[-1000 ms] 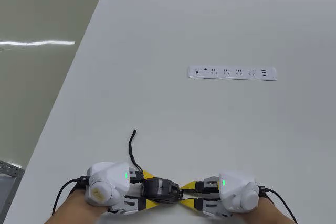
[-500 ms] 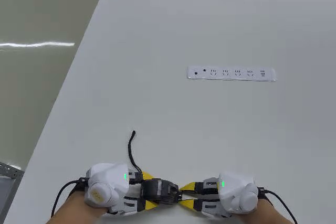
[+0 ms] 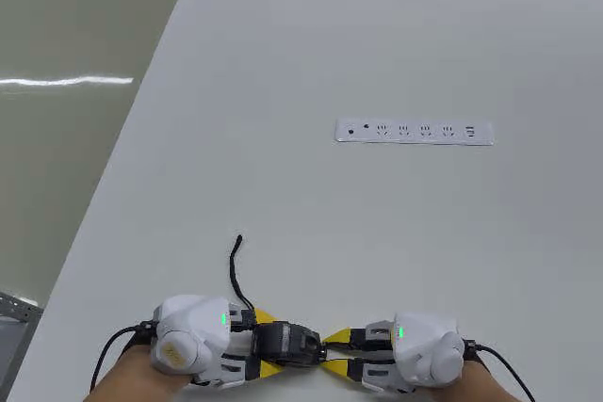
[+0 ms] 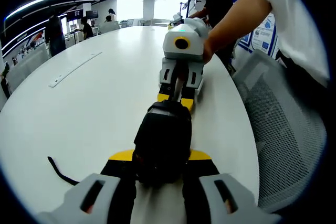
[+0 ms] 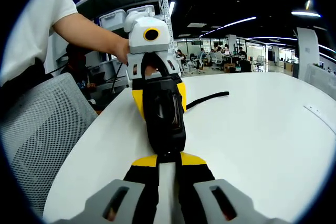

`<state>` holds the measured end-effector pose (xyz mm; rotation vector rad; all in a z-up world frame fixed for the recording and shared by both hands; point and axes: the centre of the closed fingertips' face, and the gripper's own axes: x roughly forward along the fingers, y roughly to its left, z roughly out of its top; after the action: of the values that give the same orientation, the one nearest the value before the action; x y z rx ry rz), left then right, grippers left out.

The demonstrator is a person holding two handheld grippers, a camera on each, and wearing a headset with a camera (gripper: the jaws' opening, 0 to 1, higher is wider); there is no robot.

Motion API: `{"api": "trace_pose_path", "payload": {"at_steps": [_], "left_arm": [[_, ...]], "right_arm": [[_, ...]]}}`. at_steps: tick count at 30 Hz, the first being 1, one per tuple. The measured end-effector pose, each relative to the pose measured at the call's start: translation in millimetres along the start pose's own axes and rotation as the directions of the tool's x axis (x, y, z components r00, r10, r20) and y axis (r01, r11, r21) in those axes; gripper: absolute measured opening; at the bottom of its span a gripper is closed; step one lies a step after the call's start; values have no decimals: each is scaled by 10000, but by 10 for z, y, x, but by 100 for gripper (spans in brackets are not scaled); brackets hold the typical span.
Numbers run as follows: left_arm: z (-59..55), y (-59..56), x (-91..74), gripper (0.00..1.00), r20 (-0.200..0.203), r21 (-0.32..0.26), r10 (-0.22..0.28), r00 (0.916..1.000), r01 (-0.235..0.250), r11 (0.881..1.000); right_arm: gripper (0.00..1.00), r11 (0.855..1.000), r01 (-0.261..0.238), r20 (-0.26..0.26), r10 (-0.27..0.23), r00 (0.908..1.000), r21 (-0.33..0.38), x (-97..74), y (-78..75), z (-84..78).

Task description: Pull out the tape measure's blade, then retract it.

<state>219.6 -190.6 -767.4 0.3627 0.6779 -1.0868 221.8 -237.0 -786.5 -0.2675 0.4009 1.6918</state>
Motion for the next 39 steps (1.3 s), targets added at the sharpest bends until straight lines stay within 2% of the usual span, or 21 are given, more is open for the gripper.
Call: {"api": "trace_pose_path", "payload": {"at_steps": [16, 39], "left_arm": [[0, -6, 1, 29, -7, 85, -83, 10000, 83, 9999], [-2, -14, 1, 29, -35, 105, -71, 10000, 72, 9999]], "right_arm": [[11, 9999, 139, -15, -139, 9999, -9, -71, 17, -32], [11, 9993, 270, -50, -269, 9996, 251, -329, 11, -133]]}}
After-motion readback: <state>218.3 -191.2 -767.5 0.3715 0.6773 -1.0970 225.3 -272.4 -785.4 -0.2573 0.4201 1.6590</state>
